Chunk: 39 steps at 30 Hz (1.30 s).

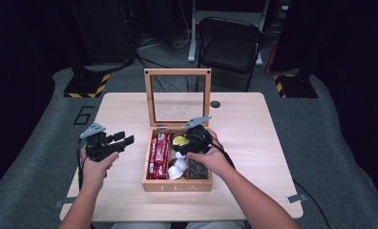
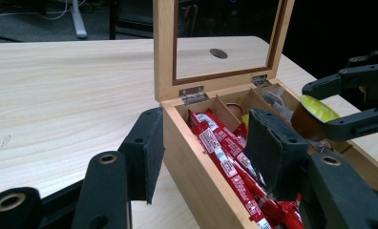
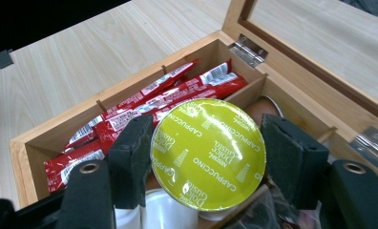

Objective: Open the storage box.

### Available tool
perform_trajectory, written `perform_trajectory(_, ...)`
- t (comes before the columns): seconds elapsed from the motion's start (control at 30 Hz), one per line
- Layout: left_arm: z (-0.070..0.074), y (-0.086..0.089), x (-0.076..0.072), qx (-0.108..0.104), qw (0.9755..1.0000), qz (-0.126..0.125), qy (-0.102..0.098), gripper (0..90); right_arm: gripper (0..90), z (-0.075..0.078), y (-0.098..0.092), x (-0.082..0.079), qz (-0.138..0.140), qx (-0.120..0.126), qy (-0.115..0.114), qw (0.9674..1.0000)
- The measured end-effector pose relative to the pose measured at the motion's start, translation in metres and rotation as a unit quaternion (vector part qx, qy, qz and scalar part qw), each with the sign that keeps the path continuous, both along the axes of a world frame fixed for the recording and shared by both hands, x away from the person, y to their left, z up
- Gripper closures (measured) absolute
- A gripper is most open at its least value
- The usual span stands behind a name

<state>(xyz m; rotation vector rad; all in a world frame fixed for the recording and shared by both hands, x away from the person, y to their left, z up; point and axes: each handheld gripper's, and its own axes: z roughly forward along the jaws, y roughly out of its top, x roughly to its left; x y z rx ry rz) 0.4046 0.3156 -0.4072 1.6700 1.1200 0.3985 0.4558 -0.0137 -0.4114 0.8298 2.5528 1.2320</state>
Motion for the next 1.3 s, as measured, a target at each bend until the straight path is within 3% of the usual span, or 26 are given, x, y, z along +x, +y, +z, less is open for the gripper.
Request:
perform_trajectory(0.6,-0.001,0.001,0.000,0.001,1.0000,0.001,0.002,47.5,37.0,0.012,-0.047,-0.002,-0.042,0.002,-0.016,0.9990)
perform_trajectory(1.3,-0.001,0.001,0.000,0.001,1.0000,0.002,0.002,47.6,37.0,0.009,-0.093,-0.003,-0.092,0.008,-0.022,0.9955)
